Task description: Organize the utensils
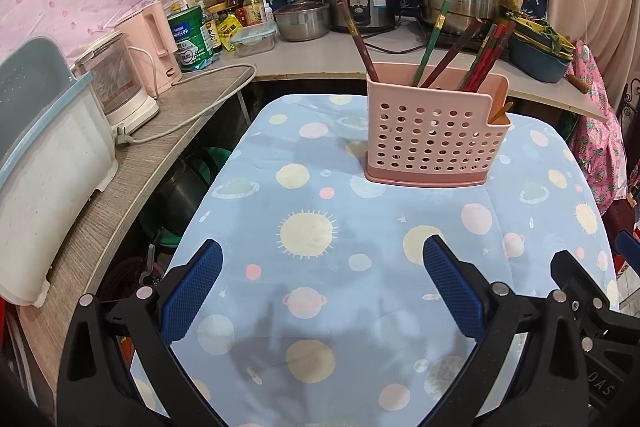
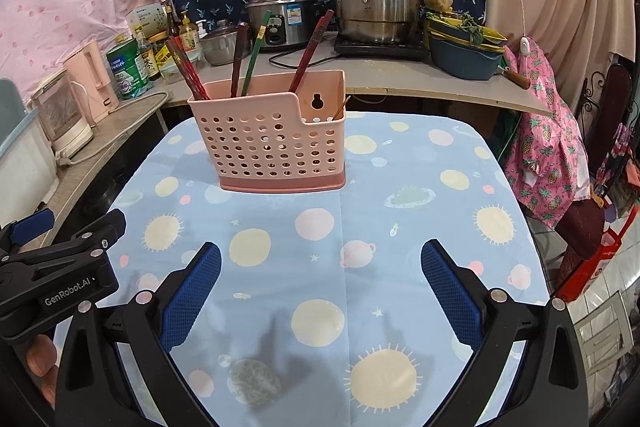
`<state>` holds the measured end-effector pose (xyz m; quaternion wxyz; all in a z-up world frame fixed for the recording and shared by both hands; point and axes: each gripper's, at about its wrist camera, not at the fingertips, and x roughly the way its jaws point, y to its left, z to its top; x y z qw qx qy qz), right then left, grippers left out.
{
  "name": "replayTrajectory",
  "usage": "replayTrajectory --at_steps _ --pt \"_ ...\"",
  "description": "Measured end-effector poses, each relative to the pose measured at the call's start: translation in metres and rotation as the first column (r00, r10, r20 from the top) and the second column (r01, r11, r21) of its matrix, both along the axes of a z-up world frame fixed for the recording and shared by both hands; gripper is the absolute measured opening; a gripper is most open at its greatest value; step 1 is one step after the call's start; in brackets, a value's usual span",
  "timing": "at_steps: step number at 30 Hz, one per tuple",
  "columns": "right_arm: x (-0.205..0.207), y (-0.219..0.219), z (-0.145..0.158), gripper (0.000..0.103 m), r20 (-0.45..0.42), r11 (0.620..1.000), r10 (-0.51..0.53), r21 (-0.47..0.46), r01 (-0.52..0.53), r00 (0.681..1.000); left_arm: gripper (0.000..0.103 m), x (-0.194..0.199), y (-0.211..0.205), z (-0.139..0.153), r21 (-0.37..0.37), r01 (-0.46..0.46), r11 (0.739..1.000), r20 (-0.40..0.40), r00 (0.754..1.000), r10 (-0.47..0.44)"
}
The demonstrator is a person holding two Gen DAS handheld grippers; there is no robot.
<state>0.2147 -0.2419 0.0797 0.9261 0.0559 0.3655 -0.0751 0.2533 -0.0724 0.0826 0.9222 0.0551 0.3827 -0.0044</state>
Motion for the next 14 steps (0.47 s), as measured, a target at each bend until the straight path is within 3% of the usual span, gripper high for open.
replayTrajectory --at_steps 14 --pt "0.0012 -0.0030 -0.0019 0.097 -0.001 1.000 -0.006 0.006 0.006 1.000 0.096 0.0085 -0.0038 0.0014 -0.011 -0.003 1.000 0.007 1.000 0.003"
